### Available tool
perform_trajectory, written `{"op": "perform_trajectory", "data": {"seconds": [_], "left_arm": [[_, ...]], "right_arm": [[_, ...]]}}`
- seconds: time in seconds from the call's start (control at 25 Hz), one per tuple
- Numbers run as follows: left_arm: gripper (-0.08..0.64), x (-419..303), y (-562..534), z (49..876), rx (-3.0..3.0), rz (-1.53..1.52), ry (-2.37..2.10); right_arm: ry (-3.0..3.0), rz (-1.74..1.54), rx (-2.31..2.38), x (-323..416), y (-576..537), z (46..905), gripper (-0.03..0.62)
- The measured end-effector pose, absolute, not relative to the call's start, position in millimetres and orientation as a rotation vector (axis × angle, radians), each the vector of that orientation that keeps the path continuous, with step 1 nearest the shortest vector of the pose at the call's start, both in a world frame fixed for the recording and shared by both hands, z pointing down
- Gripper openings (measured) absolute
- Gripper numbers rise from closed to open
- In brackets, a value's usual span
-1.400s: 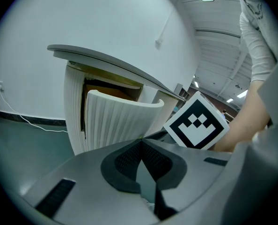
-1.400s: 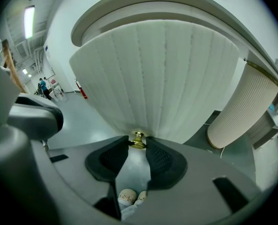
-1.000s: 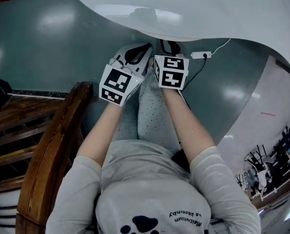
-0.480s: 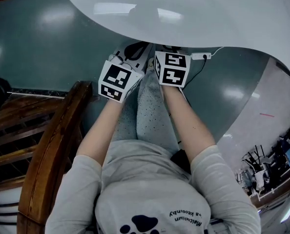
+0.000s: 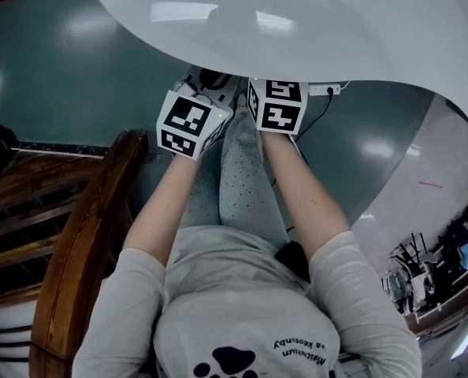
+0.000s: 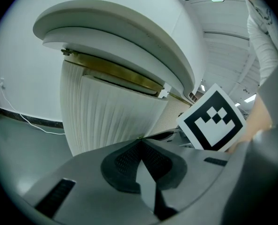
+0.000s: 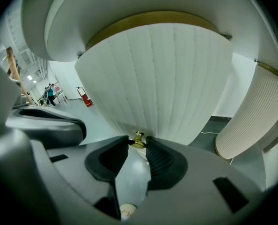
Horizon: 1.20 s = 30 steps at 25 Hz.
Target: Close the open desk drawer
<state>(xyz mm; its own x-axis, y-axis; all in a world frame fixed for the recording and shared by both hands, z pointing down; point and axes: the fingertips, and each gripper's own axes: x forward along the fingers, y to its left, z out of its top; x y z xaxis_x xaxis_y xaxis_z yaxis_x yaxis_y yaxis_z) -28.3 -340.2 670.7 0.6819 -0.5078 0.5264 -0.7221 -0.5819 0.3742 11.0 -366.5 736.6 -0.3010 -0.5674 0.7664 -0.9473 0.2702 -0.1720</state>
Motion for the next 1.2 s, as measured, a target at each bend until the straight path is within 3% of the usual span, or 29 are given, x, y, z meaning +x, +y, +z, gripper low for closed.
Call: {"op": "perform_trajectory", "data": {"seconds": [1.2], "left_arm": [[0.003, -24, -347, 663, 2.312, 0.477, -0.965]], "right_arm": [[-2.047, 0.69, 1.335, 13, -377, 712, 0.127]]}}
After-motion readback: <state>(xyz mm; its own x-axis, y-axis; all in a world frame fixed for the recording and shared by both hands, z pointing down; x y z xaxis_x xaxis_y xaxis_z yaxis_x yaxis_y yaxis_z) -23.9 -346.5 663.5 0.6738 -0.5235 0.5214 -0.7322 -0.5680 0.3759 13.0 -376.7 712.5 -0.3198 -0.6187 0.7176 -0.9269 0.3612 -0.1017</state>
